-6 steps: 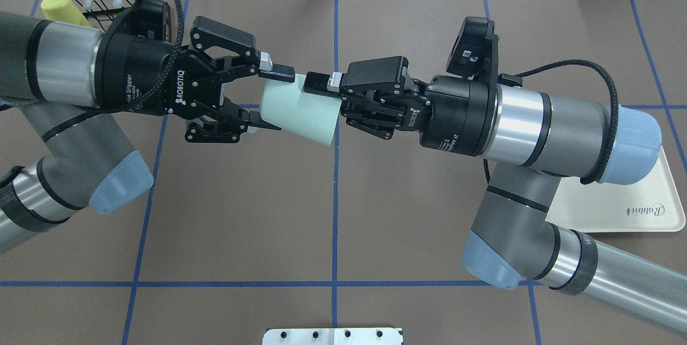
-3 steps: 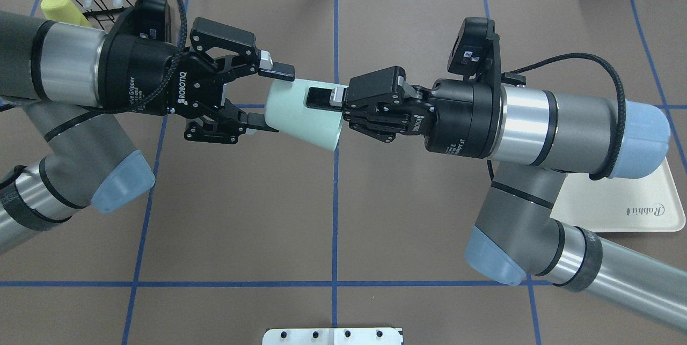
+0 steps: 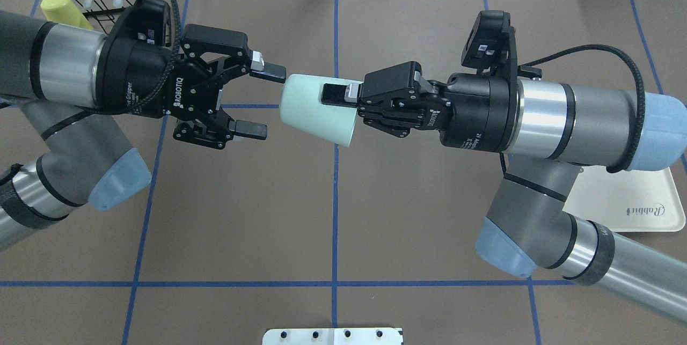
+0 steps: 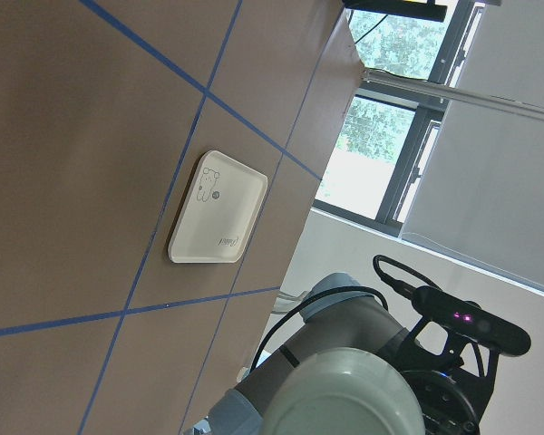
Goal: Left arm grabs green cup and hands to right arm on tray
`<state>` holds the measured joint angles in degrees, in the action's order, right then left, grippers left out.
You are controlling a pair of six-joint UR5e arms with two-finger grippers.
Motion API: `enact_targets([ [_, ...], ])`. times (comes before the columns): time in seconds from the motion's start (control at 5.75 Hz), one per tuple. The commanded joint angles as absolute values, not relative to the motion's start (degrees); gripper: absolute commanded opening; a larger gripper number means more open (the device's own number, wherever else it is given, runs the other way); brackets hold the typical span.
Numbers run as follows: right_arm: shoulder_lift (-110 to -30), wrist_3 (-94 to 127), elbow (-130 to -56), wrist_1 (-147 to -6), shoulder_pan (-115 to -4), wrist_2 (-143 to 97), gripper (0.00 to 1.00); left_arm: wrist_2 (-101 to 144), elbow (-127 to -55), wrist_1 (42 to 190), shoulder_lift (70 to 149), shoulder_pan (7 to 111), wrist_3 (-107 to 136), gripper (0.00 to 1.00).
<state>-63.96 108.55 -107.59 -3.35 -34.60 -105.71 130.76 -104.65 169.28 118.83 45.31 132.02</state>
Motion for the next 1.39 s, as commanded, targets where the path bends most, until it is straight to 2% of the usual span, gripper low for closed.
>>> enact_targets([
  [0.0,-66.87,108.2,-107.32,-8.56,-37.68,-106.52,0.0,130.61,-104.59,169.19,117.87,45.44,131.66,1.0],
  [0.35,-67.06,100.79,-107.58,-27.85,-41.3,-109.77,0.0,130.17,-104.41,167.97,110.18,45.61,119.69,1.0],
  [0.7,-67.67,93.97,-108.45,-45.72,-44.01,-109.77,0.0,129.73,-104.67,152.94,107.49,48.85,104.86,1.0],
  [1.04,-72.4,86.45,-114.13,-58.8,-45.52,-108.9,0.0,129.64,-104.85,145.47,99.2,53.06,83.17,1.0],
  [1.22,-72.33,81.0,-120.52,-73.76,-46.48,-108.29,0.0,129.64,-104.85,144.76,94.44,54.91,74.44,1.0],
])
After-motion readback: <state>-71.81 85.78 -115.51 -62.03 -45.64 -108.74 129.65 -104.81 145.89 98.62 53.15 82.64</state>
